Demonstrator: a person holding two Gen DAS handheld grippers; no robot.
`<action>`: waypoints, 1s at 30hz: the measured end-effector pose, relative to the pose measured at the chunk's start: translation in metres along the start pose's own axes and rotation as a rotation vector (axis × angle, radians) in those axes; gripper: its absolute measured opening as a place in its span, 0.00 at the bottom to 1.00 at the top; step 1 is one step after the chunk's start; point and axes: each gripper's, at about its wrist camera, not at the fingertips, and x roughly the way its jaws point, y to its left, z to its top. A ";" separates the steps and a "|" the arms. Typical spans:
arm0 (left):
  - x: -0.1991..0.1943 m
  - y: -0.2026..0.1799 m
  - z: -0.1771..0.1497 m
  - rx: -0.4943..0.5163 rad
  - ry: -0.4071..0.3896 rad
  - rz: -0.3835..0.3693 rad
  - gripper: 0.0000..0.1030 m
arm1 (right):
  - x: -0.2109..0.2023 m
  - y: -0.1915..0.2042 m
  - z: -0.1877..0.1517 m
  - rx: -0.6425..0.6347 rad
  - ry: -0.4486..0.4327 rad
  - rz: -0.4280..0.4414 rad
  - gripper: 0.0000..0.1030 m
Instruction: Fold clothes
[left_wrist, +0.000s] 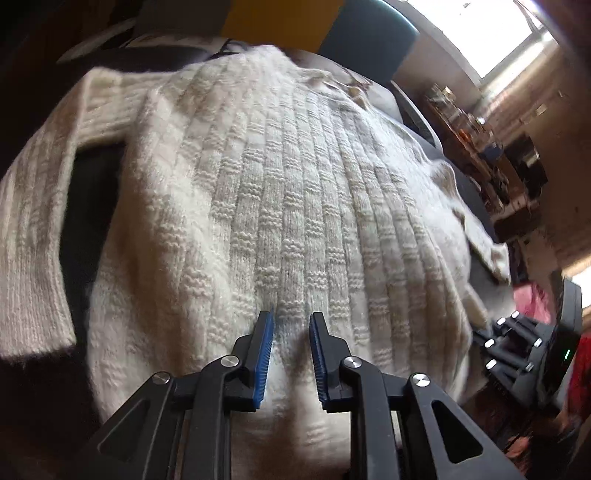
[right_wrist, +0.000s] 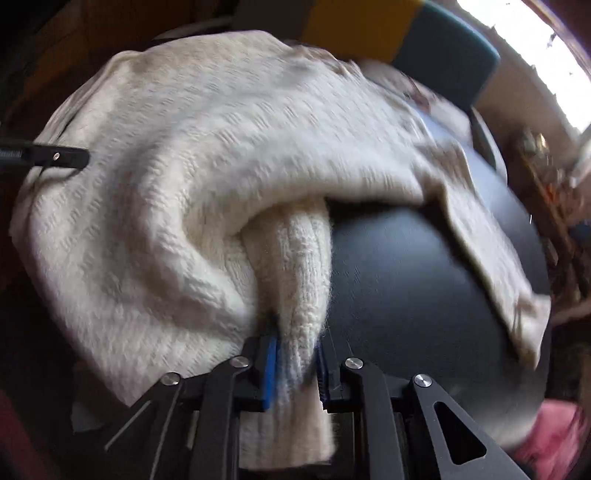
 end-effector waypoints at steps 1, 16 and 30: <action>-0.001 -0.002 0.000 0.004 0.004 0.004 0.19 | -0.002 -0.015 -0.007 0.075 0.003 0.027 0.46; -0.007 -0.037 0.013 0.060 0.002 0.009 0.19 | -0.015 -0.034 0.025 0.234 -0.196 0.394 0.66; -0.075 0.102 0.013 -0.336 -0.214 -0.096 0.21 | -0.006 -0.047 0.031 0.328 -0.181 0.284 0.73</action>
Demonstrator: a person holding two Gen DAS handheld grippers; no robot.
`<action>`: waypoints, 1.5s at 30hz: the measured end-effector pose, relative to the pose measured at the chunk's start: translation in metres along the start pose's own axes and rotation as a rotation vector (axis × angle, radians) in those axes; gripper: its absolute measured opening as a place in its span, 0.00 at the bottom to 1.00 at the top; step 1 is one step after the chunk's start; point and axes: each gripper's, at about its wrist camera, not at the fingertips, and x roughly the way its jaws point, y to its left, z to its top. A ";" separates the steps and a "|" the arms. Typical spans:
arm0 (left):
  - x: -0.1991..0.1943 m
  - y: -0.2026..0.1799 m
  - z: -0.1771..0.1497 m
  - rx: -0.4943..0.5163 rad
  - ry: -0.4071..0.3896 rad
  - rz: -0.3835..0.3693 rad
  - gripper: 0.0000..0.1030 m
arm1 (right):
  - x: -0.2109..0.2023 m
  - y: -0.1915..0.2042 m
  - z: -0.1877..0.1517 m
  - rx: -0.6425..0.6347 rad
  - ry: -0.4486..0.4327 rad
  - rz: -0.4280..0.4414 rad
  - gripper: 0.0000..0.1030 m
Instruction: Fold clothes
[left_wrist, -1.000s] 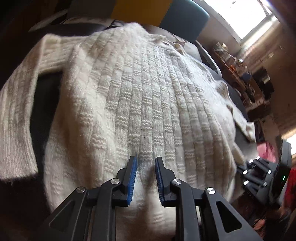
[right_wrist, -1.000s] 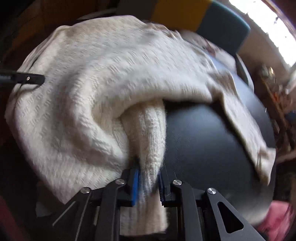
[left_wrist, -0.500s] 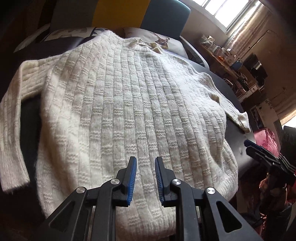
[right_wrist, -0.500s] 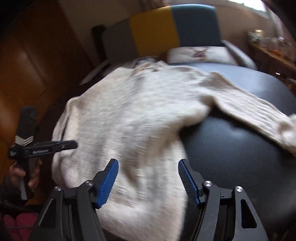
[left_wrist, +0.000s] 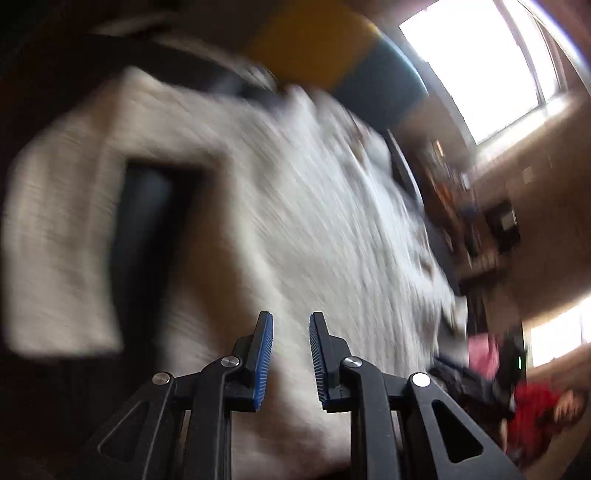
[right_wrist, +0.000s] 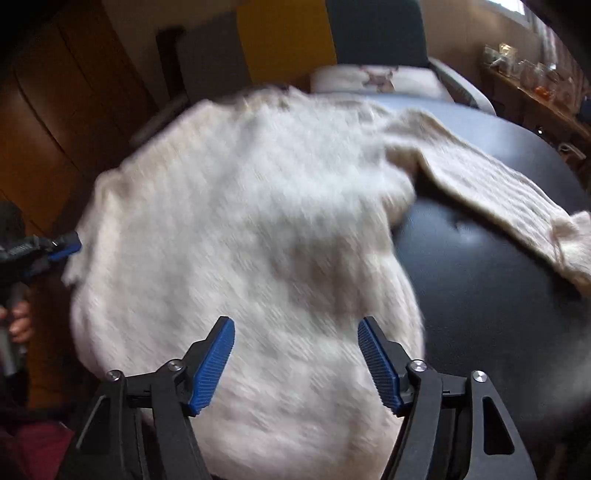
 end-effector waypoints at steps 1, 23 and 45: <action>-0.013 0.018 0.011 -0.025 -0.050 0.079 0.25 | 0.000 0.006 0.008 0.006 -0.028 0.025 0.81; 0.082 -0.003 0.038 0.447 0.085 0.731 0.36 | 0.114 0.104 0.027 -0.199 0.006 0.159 0.98; -0.060 0.163 0.153 -0.136 -0.073 0.246 0.26 | 0.120 0.120 0.019 -0.291 -0.031 0.056 1.00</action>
